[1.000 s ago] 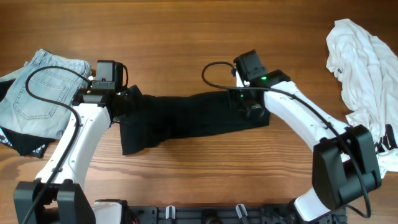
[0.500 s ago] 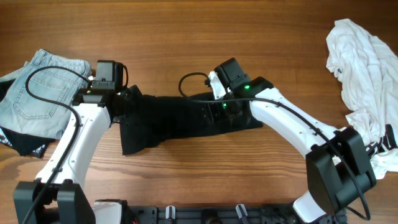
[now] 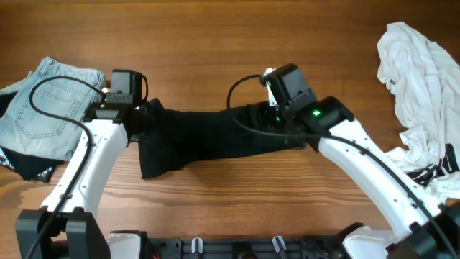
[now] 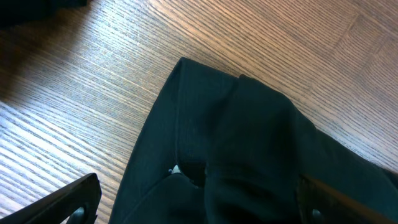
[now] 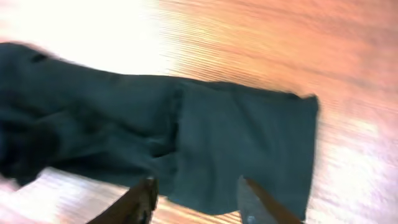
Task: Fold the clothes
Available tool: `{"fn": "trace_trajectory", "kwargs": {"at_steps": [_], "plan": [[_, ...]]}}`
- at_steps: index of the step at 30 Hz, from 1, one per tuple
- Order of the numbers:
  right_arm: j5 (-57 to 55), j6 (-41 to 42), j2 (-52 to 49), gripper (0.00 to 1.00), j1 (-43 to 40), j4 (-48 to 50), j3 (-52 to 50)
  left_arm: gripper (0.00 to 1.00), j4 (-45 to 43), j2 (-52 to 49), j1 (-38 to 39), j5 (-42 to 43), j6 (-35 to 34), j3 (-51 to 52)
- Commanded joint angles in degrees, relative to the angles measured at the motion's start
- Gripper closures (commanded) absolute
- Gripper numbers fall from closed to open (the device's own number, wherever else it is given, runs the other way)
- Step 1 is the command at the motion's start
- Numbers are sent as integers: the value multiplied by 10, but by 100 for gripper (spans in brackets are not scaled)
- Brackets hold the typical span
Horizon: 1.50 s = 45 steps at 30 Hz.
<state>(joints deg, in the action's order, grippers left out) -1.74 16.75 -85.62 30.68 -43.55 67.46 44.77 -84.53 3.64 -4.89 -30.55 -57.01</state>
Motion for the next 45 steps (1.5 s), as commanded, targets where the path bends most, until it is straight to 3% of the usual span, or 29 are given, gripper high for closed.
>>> {"fn": "trace_trajectory", "kwargs": {"at_steps": [1, 5, 7, 9, 15, 21, 25, 35, 37, 39, 43, 44, 45], "plan": [[-19, 48, -76, 57, -1, 5, -18, 0, -2, 0, -3, -5, 0, 0], [74, 12, -181, 58, 3, 32, -18, 0, -1, 0, -3, -5, 0, 1], [206, -83, -226, 57, 11, 43, -18, 0, -1, 0, -3, -5, 0, 1], [232, -124, -236, 56, 19, 40, -17, 0, -1, 0, -3, -5, 0, 1], [138, -84, -199, 49, 13, 28, -7, 0, -1, 0, -3, -5, 1, 1], [-42, -7, -64, 39, -17, -20, 16, 0, 27, 0, -3, -28, 5, 7], [-38, 14, -3, 34, -61, -35, 16, 0, 22, -17, -3, -34, 5, 30], [-29, 15, -3, 34, -77, -43, 3, 3, -34, -139, -3, 5, 36, 59], [-30, 15, -3, 34, -77, -43, 3, 9, -41, -162, -3, 8, 37, 59], [-30, 15, -3, 34, -77, -43, 3, 23, -46, -177, -3, 25, 52, 59], [-30, 15, -3, 34, -77, -41, 3, 87, -47, -193, -3, 40, 66, 59], [-30, 15, -3, 34, -77, -41, 3, 96, -47, -193, -3, 40, 66, 58], [-30, 15, -3, 34, -77, -41, 3, 96, -47, -191, -3, 35, 66, 58]]}}
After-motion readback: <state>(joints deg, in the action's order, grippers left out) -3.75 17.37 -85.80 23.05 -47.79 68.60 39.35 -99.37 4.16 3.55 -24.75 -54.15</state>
